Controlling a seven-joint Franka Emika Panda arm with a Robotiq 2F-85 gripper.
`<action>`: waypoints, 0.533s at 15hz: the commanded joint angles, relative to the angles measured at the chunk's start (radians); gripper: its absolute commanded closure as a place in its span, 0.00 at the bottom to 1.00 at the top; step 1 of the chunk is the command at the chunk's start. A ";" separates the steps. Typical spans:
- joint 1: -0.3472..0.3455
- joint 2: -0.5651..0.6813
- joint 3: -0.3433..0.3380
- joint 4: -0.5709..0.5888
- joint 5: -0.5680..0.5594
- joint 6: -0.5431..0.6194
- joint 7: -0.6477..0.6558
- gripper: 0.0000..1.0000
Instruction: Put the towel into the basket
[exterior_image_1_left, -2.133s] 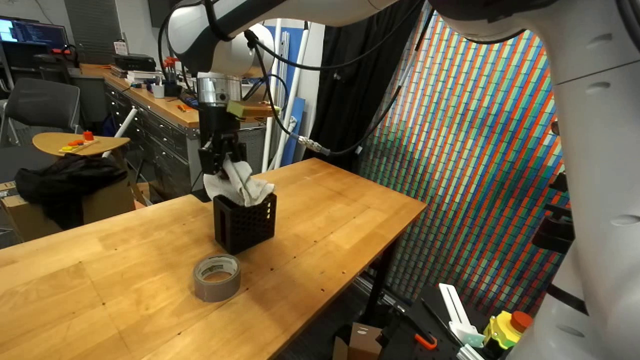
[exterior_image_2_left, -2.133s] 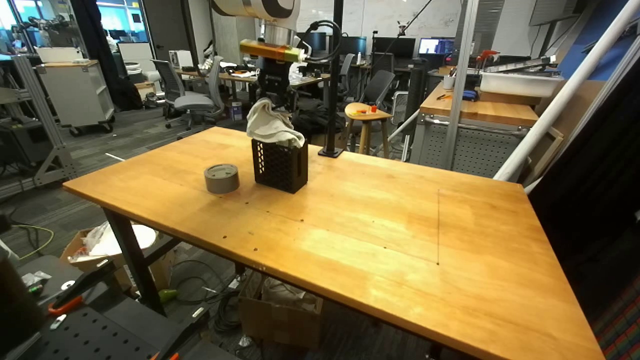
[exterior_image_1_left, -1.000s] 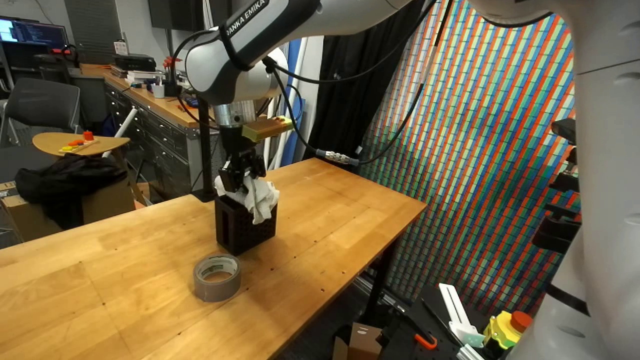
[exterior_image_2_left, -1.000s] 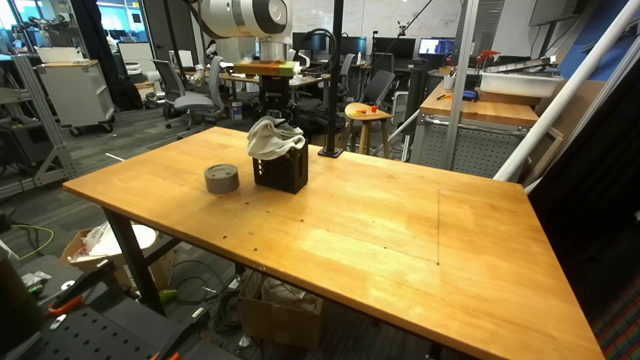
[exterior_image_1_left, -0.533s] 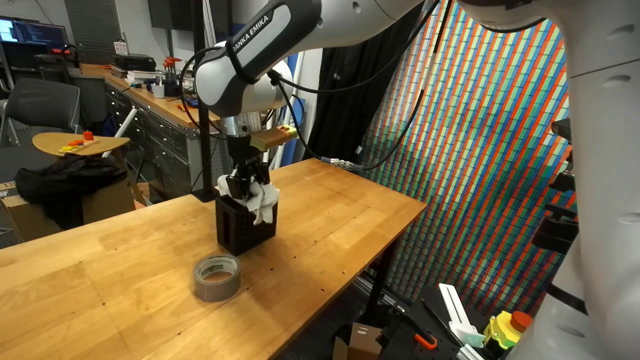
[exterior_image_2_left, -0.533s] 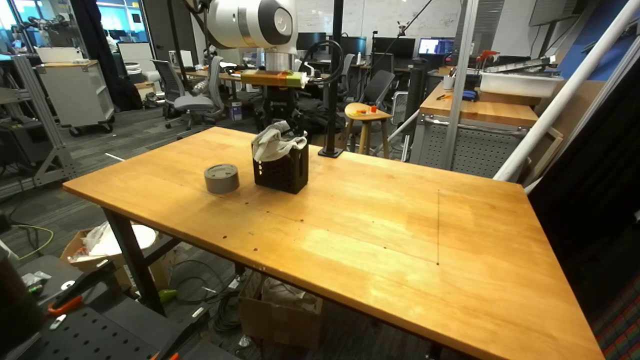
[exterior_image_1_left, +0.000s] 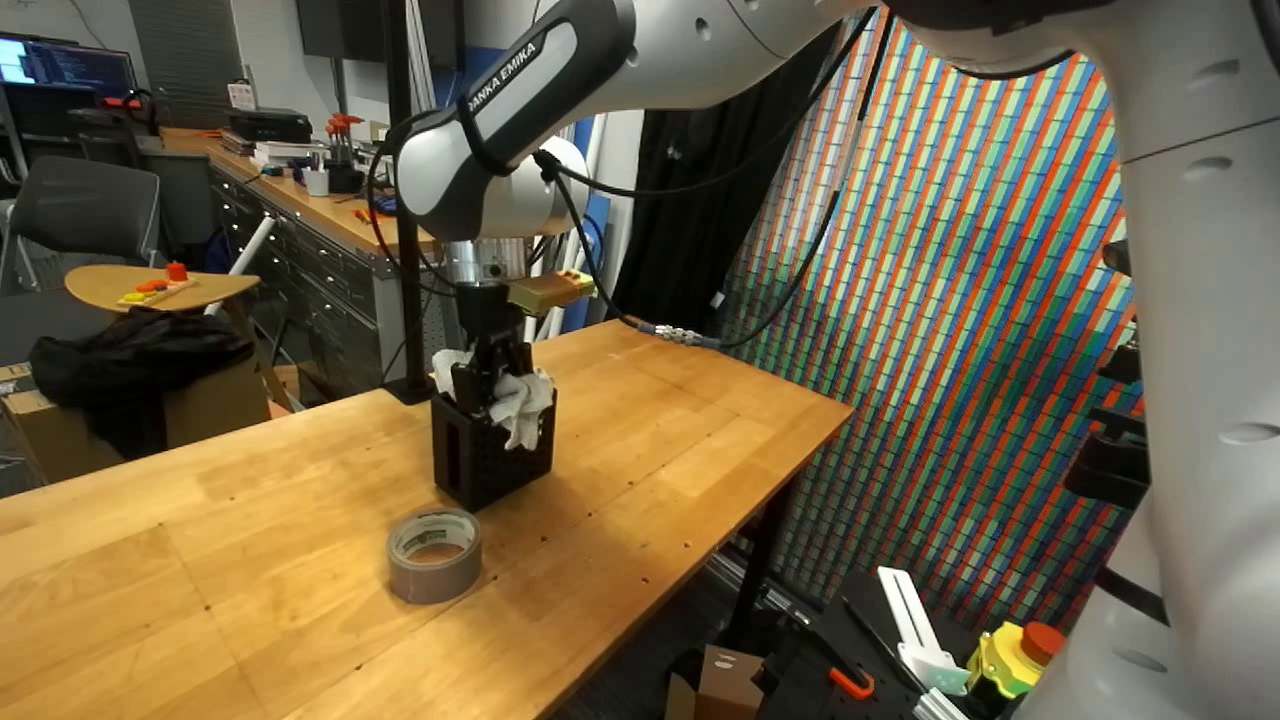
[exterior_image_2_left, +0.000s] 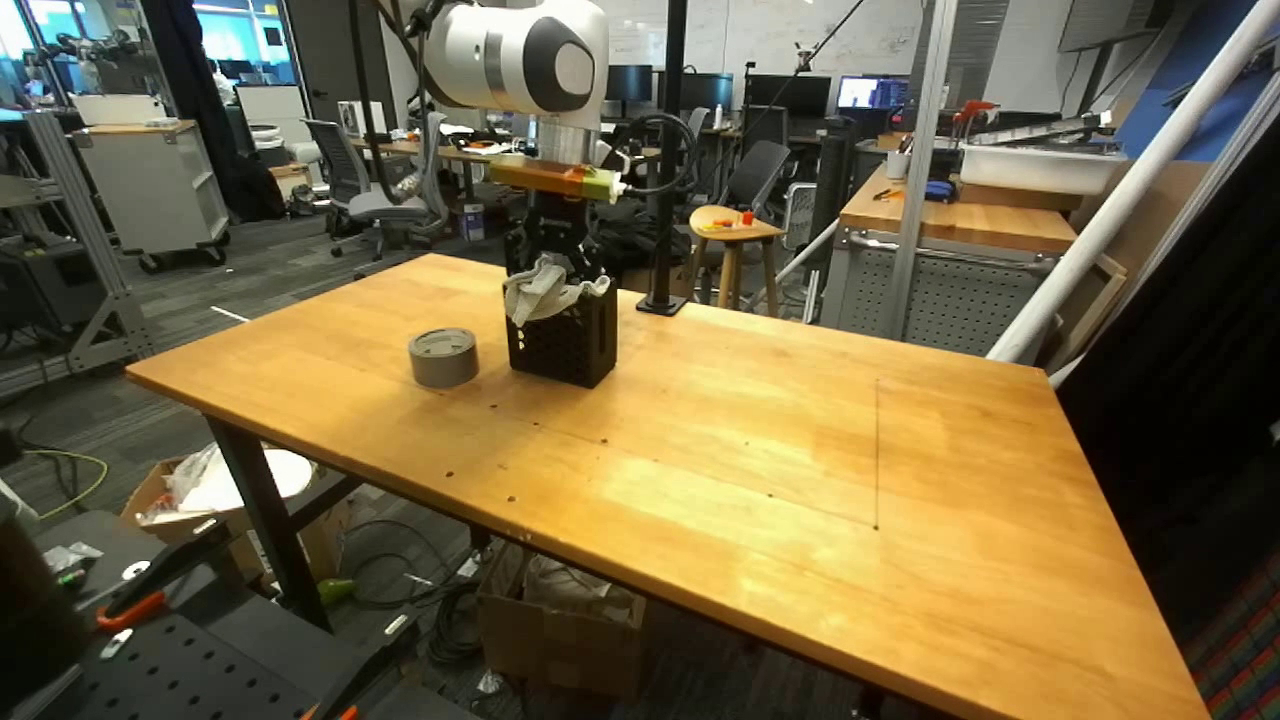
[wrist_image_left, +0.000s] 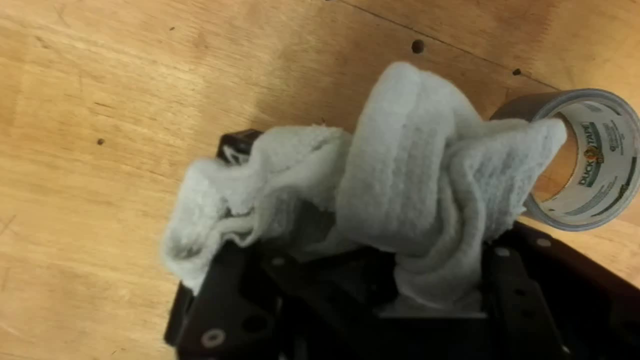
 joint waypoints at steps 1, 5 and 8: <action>-0.025 0.033 0.025 -0.006 0.052 0.013 -0.062 0.98; -0.007 -0.038 0.002 -0.037 0.007 0.009 -0.014 0.62; 0.014 -0.094 -0.009 -0.058 -0.043 0.006 0.024 0.39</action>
